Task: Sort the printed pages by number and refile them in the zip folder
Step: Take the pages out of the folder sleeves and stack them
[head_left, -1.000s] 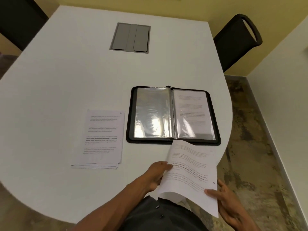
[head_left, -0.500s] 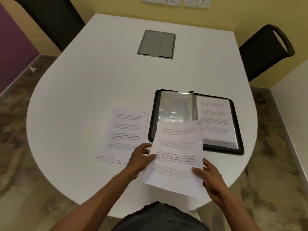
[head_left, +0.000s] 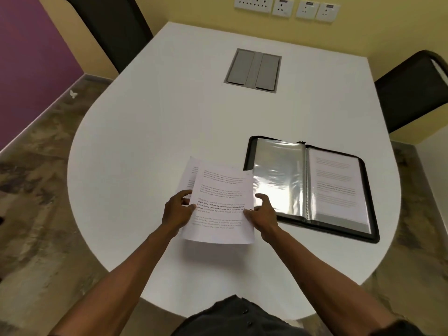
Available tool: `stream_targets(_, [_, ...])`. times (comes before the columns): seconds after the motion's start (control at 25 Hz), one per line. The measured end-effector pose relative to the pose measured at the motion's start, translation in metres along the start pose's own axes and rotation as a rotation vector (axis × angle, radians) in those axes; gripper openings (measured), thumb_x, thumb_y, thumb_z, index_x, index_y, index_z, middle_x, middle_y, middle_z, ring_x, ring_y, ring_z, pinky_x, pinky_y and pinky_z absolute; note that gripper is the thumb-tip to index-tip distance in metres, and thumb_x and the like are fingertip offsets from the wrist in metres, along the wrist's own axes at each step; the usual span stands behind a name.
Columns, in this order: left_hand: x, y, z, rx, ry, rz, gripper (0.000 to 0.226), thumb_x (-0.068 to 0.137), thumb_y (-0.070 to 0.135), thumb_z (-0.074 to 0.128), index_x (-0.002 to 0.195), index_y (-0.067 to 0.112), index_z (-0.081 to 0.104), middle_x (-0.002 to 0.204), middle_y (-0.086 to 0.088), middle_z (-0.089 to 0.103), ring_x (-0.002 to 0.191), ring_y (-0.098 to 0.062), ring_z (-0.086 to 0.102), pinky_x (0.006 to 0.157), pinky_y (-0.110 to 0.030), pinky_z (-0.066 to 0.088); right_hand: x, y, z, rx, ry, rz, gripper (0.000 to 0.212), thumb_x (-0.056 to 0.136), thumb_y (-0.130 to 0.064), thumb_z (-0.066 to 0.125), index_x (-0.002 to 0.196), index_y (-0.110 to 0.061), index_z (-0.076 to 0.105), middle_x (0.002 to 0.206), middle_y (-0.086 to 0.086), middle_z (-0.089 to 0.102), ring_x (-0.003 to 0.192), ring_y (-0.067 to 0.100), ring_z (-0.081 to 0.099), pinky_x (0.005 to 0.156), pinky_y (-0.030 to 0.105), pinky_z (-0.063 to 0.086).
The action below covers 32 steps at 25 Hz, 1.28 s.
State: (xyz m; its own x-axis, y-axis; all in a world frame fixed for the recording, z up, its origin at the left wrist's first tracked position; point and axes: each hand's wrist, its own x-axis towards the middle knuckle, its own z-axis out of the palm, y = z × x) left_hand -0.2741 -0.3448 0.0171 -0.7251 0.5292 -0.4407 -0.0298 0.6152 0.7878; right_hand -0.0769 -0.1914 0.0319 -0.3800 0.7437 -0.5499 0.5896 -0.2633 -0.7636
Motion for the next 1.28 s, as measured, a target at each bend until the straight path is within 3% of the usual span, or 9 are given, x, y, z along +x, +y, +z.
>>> stream_targets(0.08, [0.013,-0.003,-0.005,0.045,0.02,-0.003,0.047,0.089,0.01,0.067,0.133,0.026,0.058,0.111,-0.002,0.067,0.099,-0.021,0.064,0.084,-0.033,0.051,0.008,-0.005,0.015,-0.13,0.004,-0.08,0.05,0.088,-0.012,0.068,0.128,-0.028,0.043,0.098,0.003,0.064,0.09,0.021,0.065,0.067,0.029,0.054])
stream_targets(0.24, [0.036,-0.006,-0.011,0.137,0.045,0.027,0.046,0.09,0.008,0.064,0.132,0.027,0.061,0.115,-0.004,0.067,0.097,-0.021,0.062,0.084,-0.027,0.047,0.024,-0.011,0.037,-0.295,0.028,-0.116,0.031,0.09,-0.015,0.069,0.121,-0.015,0.062,0.11,0.001,0.063,0.102,0.02,0.063,0.081,0.025,0.048])
stream_targets(0.44, [0.057,-0.014,-0.019,0.185,0.062,0.035,0.037,0.092,0.007,0.063,0.126,0.02,0.067,0.126,-0.007,0.066,0.107,-0.026,0.064,0.096,-0.033,0.051,0.042,-0.014,0.053,-0.367,-0.182,-0.024,0.061,0.084,-0.036,0.078,0.136,-0.011,0.058,0.138,0.005,0.058,0.122,0.021,0.057,0.099,0.031,0.048])
stream_targets(0.56, [0.064,-0.02,-0.021,0.186,0.032,0.02,0.034,0.092,0.012,0.066,0.125,0.016,0.067,0.128,-0.008,0.065,0.11,-0.027,0.064,0.097,-0.034,0.051,0.046,-0.012,0.056,-0.406,-0.264,0.004,0.073,0.084,-0.041,0.078,0.143,-0.009,0.051,0.148,0.007,0.051,0.131,0.025,0.051,0.102,0.032,0.044])
stream_targets(0.84, [0.069,-0.031,-0.017,0.173,-0.007,0.02,0.039,0.092,0.018,0.068,0.13,0.012,0.063,0.134,-0.013,0.061,0.121,-0.03,0.058,0.104,-0.037,0.046,0.05,-0.001,0.059,-0.403,-0.283,0.044,0.079,0.083,-0.041,0.078,0.147,-0.007,0.046,0.151,0.009,0.048,0.134,0.025,0.049,0.105,0.032,0.042])
stream_targets(1.04, [0.066,-0.037,-0.009,0.203,0.088,0.006,0.051,0.092,0.022,0.068,0.14,0.01,0.055,0.143,-0.012,0.055,0.131,-0.029,0.052,0.111,-0.038,0.04,0.048,0.006,0.055,-0.335,-0.229,0.014,0.078,0.083,-0.04,0.078,0.147,-0.008,0.045,0.151,0.009,0.047,0.136,0.025,0.048,0.106,0.032,0.04])
stream_targets(1.28, [0.045,-0.043,0.004,0.189,0.143,0.064,0.043,0.09,0.014,0.069,0.132,0.007,0.061,0.137,-0.011,0.059,0.127,-0.028,0.054,0.107,-0.033,0.039,0.037,0.032,0.024,-0.224,-0.114,0.033,0.07,0.084,-0.037,0.078,0.143,-0.013,0.051,0.145,0.004,0.055,0.129,0.021,0.054,0.109,0.039,0.046])
